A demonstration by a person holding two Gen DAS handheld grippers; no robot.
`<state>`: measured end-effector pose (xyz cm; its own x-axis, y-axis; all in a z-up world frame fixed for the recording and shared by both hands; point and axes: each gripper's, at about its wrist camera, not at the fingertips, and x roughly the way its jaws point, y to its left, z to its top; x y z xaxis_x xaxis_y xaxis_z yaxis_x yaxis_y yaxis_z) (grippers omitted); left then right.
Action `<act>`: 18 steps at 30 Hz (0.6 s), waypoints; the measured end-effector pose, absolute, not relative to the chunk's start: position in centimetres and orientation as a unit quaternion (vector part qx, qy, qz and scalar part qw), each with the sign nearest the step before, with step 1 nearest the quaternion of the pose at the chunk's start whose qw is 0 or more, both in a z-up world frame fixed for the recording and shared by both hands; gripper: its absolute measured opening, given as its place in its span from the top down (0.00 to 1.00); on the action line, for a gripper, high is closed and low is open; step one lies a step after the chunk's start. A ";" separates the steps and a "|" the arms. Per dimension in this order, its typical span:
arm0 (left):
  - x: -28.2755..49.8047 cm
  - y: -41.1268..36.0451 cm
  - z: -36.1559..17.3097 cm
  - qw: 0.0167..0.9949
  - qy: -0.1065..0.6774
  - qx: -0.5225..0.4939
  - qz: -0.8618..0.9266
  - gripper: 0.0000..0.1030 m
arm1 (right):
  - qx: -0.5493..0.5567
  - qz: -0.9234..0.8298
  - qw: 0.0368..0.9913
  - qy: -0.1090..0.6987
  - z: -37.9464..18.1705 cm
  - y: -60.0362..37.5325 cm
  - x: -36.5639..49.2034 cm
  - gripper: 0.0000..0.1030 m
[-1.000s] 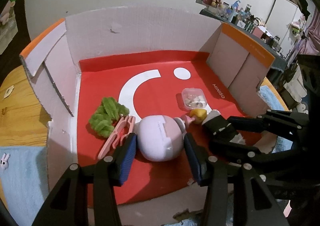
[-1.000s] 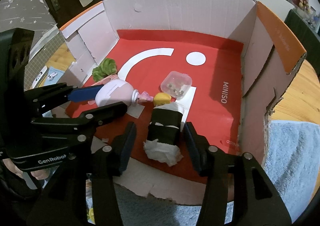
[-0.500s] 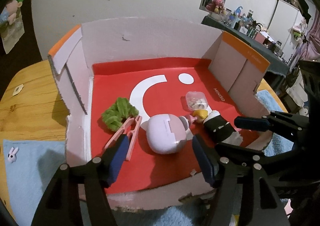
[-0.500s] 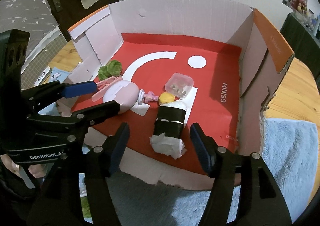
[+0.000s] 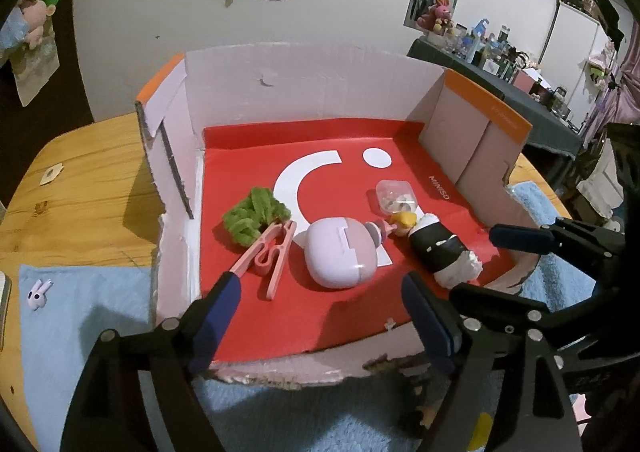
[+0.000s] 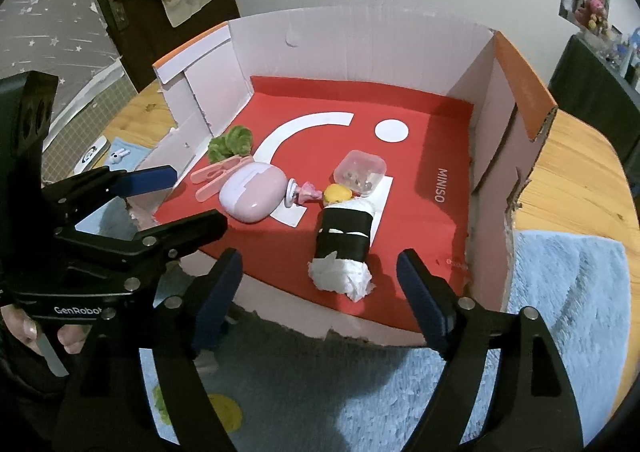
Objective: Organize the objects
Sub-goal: 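Withdraw both tools from the box back toward the towel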
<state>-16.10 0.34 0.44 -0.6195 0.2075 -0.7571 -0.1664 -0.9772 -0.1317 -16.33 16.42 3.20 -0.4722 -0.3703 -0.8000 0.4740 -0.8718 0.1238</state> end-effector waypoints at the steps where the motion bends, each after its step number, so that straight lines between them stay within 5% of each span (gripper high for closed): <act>1: -16.0 0.3 0.4 0.101 -0.024 -0.423 0.900 0.14 | 0.449 -0.857 0.247 0.058 3.3 16.4 -16.2 0.23; 18: -14.7 -0.4 0.6 0.087 -0.028 -0.419 0.903 0.07 | 0.427 -0.869 0.244 0.056 4.3 17.1 -14.0 0.17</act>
<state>-14.68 -0.43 0.56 -0.6338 0.1799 -0.7523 -0.1329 -0.9834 -0.1233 -13.99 17.09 4.28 -0.5165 -0.3760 -0.7693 0.4716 -0.8748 0.1110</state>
